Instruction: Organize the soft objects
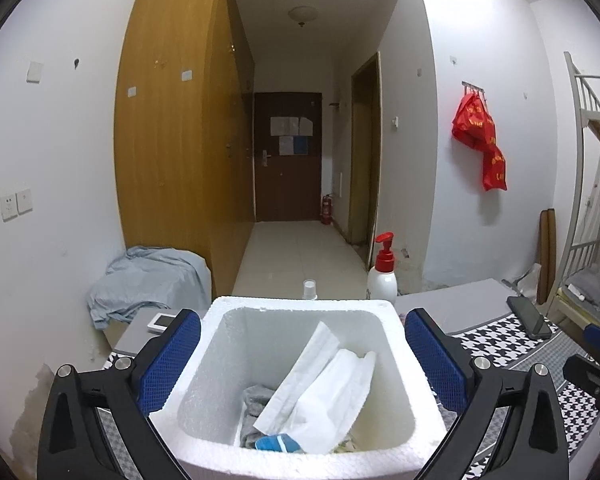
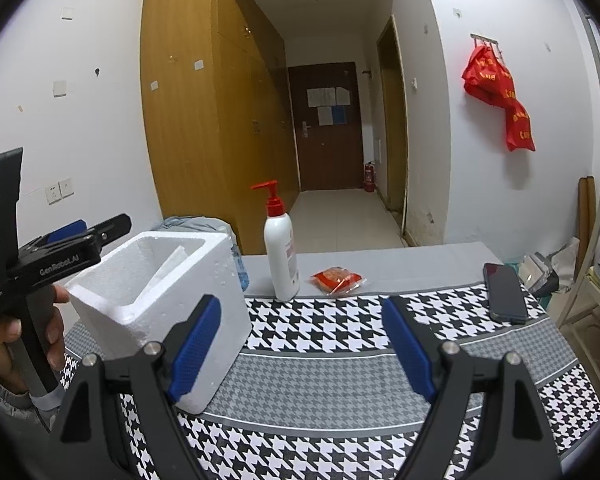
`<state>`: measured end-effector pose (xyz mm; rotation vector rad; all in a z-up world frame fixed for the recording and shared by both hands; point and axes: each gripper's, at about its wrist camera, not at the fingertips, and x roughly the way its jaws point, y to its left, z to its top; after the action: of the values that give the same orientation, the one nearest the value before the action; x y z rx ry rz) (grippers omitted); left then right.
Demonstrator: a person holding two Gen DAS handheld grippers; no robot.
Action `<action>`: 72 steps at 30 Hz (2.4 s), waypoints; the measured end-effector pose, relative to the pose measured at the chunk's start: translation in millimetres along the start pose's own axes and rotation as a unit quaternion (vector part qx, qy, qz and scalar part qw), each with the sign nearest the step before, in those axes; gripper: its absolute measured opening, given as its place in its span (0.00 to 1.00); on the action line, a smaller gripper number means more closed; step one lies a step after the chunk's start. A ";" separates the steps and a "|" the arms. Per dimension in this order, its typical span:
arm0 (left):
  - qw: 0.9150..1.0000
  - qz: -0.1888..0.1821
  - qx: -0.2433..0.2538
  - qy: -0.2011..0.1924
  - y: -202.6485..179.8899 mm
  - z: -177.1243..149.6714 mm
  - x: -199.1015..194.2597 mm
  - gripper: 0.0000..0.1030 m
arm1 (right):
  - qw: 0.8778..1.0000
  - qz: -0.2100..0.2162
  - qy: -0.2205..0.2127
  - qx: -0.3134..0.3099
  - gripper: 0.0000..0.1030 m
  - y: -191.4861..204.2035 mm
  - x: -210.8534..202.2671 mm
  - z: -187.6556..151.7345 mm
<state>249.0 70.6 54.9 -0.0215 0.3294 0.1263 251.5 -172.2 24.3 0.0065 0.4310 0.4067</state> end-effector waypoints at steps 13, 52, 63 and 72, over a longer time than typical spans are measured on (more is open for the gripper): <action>1.000 -0.005 0.000 -0.019 -1.9 1.8 -41.6 0.99 | 1.000 0.002 -0.024 -0.016 0.83 12.1 -26.6 7.4; 0.995 -0.005 0.002 -0.100 -12.3 -33.7 -192.8 0.99 | 0.995 0.018 -0.078 -0.059 0.84 49.3 -132.0 -20.6; 0.994 -0.012 0.006 -0.107 -18.7 -54.9 -218.9 0.99 | 0.993 0.024 -0.097 -0.069 0.85 59.4 -157.5 -41.4; 0.994 -0.014 -0.004 -0.104 -18.5 -76.6 -234.0 0.99 | 0.990 0.027 -0.117 -0.072 0.86 64.0 -175.7 -55.7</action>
<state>7.1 20.9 58.2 -0.0201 0.1195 0.1015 58.6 -185.4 50.5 -0.0742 0.1697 0.4834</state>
